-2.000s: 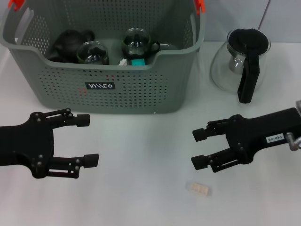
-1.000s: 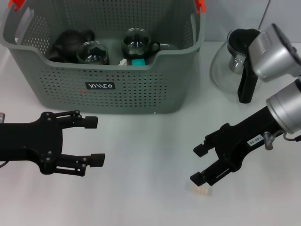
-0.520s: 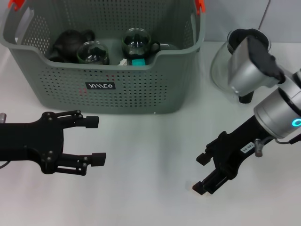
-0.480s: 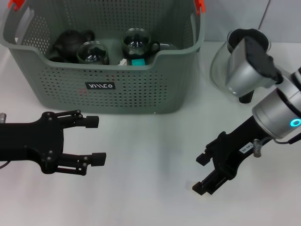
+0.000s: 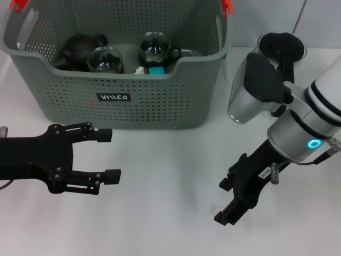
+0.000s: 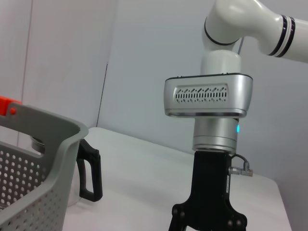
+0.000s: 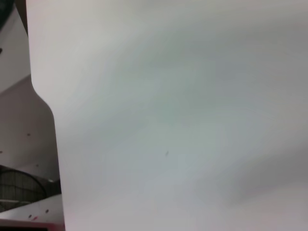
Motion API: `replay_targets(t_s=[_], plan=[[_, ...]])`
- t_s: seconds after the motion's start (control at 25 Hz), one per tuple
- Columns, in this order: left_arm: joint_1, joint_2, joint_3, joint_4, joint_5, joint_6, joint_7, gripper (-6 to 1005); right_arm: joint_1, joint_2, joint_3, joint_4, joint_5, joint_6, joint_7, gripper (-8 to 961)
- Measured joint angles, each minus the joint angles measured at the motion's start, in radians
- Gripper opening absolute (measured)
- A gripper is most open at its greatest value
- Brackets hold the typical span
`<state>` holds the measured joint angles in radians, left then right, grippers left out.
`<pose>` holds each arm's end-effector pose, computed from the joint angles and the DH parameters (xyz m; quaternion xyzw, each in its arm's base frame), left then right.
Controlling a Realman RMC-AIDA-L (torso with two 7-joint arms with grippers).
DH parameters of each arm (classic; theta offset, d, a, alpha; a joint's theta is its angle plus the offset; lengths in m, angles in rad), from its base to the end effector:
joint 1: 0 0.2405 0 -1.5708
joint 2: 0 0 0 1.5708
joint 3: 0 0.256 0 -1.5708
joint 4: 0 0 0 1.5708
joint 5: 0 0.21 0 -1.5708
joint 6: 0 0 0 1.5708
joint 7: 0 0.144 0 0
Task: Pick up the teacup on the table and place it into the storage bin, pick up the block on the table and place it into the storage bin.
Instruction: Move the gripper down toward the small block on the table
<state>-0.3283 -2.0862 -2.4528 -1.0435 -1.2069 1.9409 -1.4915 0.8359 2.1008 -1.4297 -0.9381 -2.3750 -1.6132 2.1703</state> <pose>-0.2593 0.2661 0.0609 -0.9497 -0.1606 -0.2572 0.0780 0.1514 0.3408 -0.0649 0.9663 -0.1747 0.1814 0.0531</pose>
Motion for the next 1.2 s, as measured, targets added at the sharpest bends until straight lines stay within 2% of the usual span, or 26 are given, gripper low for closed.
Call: replay_targets(t_s=[0.64,0.84,1.04,1.2], plan=[[-0.005,0.002,-0.008,0.028,0.007,-0.010,0.001,908,0.001,0.001,-0.166,-0.047,-0.002,0.038,0.099,843],[-0.013,0.013,-0.014,0.056,0.007,-0.011,0.003,908,0.001,0.002,-0.205,-0.051,-0.021,0.054,0.127,834],[-0.016,0.013,-0.014,0.065,0.009,-0.022,0.012,908,0.000,0.006,-0.241,-0.051,-0.024,0.074,0.143,824],[-0.017,0.014,-0.014,0.076,0.013,-0.026,0.015,908,-0.001,0.006,-0.274,-0.051,-0.020,0.098,0.158,762]])
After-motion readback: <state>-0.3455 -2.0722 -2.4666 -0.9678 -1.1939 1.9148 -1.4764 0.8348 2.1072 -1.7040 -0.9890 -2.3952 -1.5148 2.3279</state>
